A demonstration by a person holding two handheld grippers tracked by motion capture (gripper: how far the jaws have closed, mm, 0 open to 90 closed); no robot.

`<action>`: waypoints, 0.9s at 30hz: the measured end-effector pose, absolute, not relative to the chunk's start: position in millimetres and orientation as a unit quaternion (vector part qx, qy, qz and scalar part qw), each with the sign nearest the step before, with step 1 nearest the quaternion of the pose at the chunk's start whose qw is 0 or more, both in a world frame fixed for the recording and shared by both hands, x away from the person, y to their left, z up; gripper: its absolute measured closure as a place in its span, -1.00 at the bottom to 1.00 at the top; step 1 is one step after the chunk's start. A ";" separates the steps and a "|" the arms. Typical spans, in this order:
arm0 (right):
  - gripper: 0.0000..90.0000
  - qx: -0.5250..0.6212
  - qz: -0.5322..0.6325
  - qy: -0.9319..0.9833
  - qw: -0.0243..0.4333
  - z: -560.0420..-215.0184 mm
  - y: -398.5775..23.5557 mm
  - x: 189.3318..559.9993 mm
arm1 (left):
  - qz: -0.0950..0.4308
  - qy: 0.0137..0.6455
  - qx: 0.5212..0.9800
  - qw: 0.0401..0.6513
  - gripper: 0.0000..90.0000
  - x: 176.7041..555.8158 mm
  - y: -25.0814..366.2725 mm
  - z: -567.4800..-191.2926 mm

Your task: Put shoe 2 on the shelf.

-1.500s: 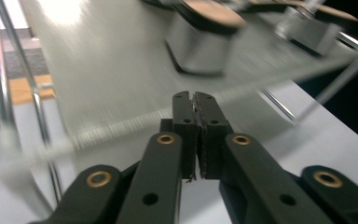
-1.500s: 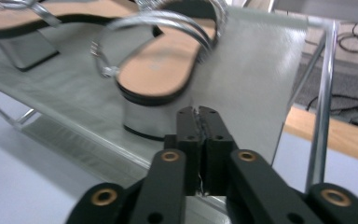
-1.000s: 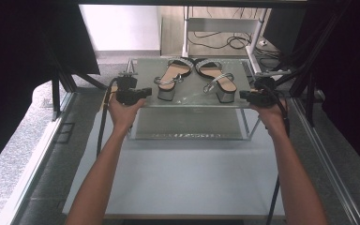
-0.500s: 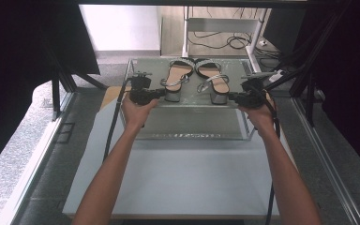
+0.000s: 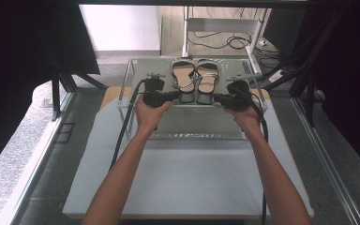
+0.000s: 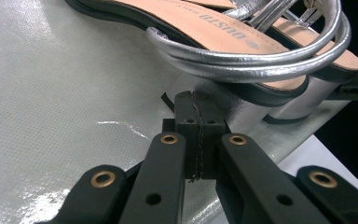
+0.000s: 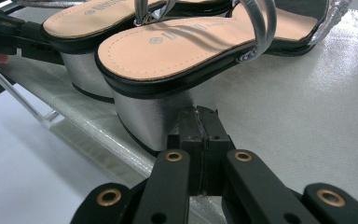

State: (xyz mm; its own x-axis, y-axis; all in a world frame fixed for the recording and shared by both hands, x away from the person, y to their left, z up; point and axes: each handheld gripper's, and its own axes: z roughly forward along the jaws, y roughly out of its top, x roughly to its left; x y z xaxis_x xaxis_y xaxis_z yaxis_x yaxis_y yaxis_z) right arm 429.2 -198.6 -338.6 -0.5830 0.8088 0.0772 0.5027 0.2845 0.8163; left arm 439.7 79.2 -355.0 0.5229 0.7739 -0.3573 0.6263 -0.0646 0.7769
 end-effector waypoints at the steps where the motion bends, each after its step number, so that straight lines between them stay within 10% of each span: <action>1: 1.00 0.420 0.428 0.780 0.178 -339.0 -199.3 429.0 | 0.074 0.483 0.724 0.487 0.97 439.8 80.7 -355.7; 27: 0.38 0.366 0.500 0.763 0.187 -383.0 -281.1 332.0 | 0.101 0.418 0.753 0.498 0.22 322.8 156.2 -393.3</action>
State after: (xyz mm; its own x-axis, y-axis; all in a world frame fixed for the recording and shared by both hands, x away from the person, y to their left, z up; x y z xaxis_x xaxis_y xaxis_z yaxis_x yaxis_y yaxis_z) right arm 332.0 -281.1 -383.0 -0.6624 0.7447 0.0810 0.3718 0.2329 0.8986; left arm 322.8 156.2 -393.3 0.6305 0.7300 -0.2636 0.5289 -0.1555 0.8343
